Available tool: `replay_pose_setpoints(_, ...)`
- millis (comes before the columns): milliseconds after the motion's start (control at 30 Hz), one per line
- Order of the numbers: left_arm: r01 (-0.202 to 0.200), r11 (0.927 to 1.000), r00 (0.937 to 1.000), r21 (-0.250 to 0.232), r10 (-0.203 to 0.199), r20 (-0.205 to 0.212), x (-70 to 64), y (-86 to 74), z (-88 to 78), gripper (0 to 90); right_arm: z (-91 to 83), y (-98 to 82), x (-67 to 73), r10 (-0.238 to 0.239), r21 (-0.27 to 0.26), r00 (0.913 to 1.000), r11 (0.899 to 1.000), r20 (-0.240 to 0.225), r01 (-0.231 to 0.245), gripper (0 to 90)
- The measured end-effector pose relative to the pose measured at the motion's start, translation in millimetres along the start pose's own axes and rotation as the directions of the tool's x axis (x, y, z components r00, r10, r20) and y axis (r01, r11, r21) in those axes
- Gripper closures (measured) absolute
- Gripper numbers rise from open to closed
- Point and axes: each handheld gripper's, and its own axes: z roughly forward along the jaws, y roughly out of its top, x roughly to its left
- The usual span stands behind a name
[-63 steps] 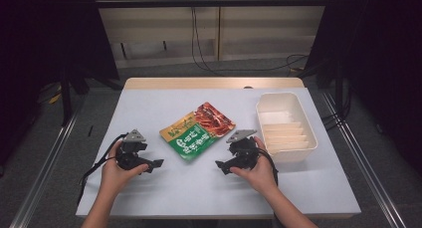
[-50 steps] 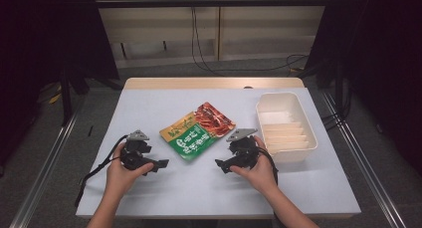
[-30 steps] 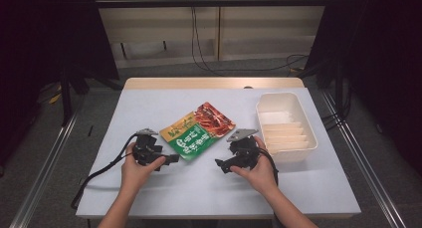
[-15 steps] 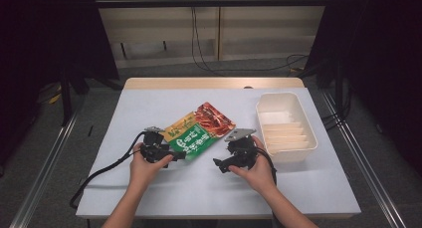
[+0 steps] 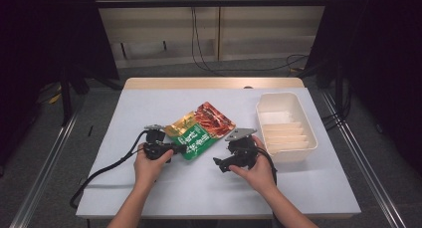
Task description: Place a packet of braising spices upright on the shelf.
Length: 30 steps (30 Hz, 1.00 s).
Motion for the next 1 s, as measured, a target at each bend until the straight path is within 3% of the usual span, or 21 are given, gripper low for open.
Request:
replay_pose_setpoints(333,0.026,0.9995,0.9996,-0.015,-0.026,0.014,0.3,4.1,-6.0,88.6,-0.4,0.4,0.4,-0.003,-0.004,0.9999,1.0,-0.01,0.003,3.7)
replay_pose_setpoints(400,0.017,0.9998,0.9998,-0.007,-0.016,0.01,1.6,6.6,-9.7,89.6,-0.5,0.4,0.5,-0.006,-0.003,0.9999,1.0,-0.011,0.006,3.7)
replay_pose_setpoints(833,0.077,0.9943,0.997,0.074,-0.078,0.004,9.6,29.3,-46.6,90.0,0.9,0.6,1.2,0.001,0.008,0.9997,1.0,-0.024,-0.001,3.6)
replay_pose_setpoints(1000,0.079,0.9929,0.9968,0.088,-0.079,-0.013,7.5,40.3,-56.8,90.0,2.0,0.4,1.2,-0.002,0.015,0.9996,1.0,-0.029,0.002,3.4)
